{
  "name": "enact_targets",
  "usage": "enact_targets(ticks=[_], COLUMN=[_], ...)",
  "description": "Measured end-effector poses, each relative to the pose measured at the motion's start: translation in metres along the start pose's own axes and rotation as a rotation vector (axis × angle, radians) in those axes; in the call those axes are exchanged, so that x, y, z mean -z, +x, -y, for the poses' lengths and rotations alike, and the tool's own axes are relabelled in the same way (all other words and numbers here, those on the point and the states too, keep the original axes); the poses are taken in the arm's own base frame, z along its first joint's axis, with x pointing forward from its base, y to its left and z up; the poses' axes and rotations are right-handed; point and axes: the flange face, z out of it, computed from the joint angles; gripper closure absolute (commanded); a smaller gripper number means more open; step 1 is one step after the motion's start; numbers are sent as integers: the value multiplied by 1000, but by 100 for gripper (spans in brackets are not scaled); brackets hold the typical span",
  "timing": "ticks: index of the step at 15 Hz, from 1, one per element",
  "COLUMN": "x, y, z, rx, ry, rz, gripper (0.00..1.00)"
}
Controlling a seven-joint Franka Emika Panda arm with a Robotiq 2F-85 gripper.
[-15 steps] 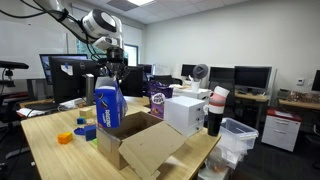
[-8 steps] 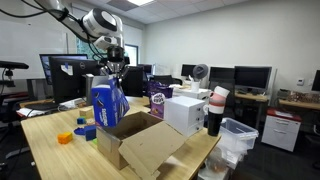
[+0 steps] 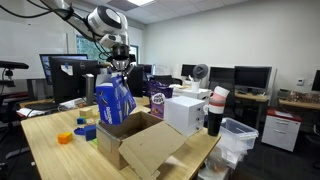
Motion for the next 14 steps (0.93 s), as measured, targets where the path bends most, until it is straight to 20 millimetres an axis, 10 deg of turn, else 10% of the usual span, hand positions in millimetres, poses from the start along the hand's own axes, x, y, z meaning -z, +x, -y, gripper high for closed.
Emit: enact_targets(ticks=[14], x=[-25], y=[-8], z=[44], rx=[-120], ry=[-23], rz=[-34], gripper=[90])
